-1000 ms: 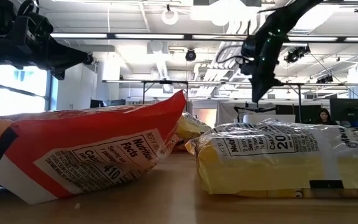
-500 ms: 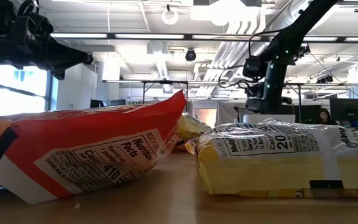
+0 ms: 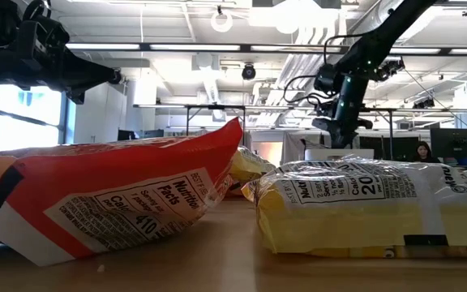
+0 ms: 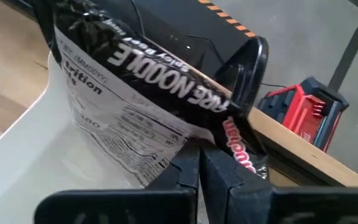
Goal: Sort Maruchan noodles
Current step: Put the black noodle pack into the top right white bin
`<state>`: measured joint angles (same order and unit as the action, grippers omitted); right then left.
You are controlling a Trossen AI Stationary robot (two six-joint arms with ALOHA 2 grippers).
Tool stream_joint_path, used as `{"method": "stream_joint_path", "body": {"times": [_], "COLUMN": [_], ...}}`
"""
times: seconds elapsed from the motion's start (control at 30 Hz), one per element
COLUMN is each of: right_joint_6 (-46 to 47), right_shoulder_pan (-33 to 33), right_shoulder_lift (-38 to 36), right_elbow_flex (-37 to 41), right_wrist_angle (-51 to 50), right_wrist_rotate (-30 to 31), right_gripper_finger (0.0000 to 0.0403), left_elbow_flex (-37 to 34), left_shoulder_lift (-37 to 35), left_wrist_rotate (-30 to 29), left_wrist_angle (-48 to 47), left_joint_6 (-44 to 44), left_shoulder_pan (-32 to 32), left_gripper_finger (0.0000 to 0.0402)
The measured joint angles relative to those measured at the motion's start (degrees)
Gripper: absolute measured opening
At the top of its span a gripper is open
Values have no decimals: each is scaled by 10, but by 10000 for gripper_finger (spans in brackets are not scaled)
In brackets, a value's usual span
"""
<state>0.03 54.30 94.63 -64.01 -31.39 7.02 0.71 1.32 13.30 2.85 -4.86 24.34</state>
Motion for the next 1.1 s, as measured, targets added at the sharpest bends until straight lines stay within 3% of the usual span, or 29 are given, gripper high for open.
{"method": "stream_joint_path", "body": {"times": [0.37,0.63,0.77,0.9,1.1], "right_joint_6": [-25,-50,-51,-54,-24], "right_shoulder_pan": [-3,-4,-14,-32,-28], "right_shoulder_lift": [0,-15,-21,-20,-7], "right_elbow_flex": [-3,-64,-73,-26,48], "right_wrist_angle": [7,-26,-94,-108,-30], "right_wrist_rotate": [-3,-22,-89,-143,-61], "right_gripper_finger": [0,0,0,0,0], "left_elbow_flex": [0,0,0,0,0], "left_shoulder_lift": [0,0,0,0,0], "left_wrist_rotate": [0,0,0,0,0], "left_wrist_angle": [0,0,0,0,0], "left_joint_6": [0,0,0,0,0], "left_shoulder_pan": [0,0,0,0,0], "left_gripper_finger": [23,23,23,23,23]}}
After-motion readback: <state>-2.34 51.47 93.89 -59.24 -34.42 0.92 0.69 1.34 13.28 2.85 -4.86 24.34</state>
